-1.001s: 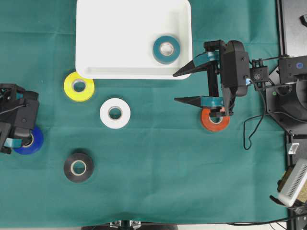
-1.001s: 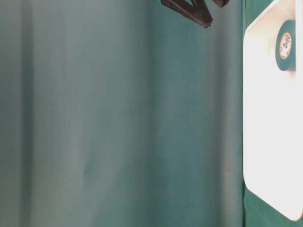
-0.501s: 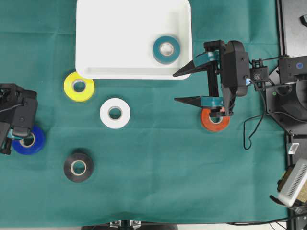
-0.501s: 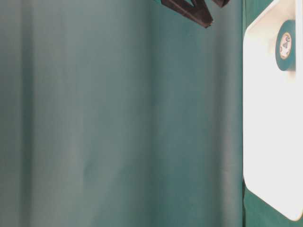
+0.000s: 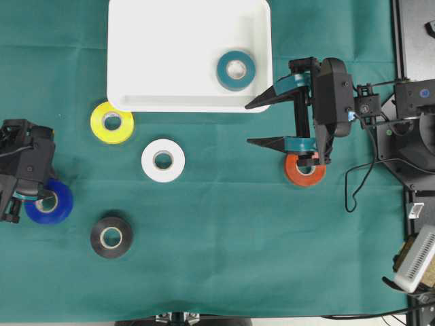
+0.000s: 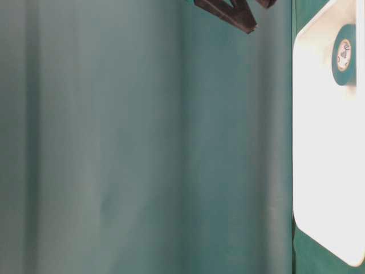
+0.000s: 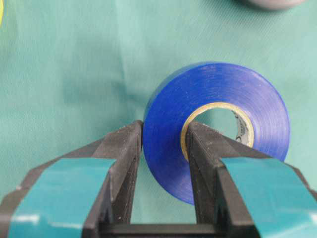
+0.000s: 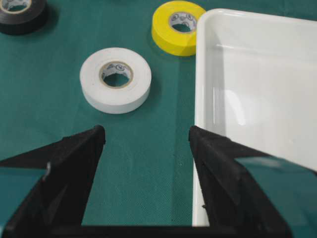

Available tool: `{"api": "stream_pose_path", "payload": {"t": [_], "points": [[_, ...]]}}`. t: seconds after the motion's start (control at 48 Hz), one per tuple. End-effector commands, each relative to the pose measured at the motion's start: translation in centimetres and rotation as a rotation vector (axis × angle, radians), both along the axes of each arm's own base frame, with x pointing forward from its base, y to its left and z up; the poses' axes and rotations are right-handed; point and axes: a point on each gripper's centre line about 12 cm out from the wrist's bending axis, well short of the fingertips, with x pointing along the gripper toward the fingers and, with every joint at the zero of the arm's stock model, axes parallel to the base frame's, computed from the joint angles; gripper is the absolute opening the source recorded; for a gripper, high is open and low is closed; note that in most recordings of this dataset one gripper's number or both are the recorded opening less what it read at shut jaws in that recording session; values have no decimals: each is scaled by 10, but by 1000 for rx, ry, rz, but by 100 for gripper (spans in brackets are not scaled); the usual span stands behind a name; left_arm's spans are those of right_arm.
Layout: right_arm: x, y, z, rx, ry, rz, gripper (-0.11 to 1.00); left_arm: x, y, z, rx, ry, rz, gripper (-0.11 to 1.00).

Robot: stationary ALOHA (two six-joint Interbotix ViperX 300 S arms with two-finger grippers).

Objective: Put the tape alternately from left to right into the white case.
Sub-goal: 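Lower the left gripper and grasp the blue tape roll, then lift the blue roll and carry it into the white tray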

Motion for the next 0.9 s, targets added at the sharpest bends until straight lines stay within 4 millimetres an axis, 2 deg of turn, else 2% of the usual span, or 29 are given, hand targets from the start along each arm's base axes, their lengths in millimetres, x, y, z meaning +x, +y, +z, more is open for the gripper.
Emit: {"api": "stream_pose_path", "payload": {"t": [0.0, 0.188, 0.459, 0.605, 0.876], "points": [[3, 1, 7, 4, -26, 4, 72, 10, -4, 22, -25, -71, 0, -3], [3, 2, 7, 4, -29, 6, 72, 18, -6, 45, -47, -140, -4, -3], [2, 3, 6, 4, -24, 10, 72, 24, 1, 45, -44, -141, 27, -3], [2, 3, 6, 5, -27, 12, 72, 33, 16, 51, -40, -172, 82, -3], [7, 4, 2, 7, -20, 16, 72, 59, 61, 64, -34, -243, 249, -3]]}}
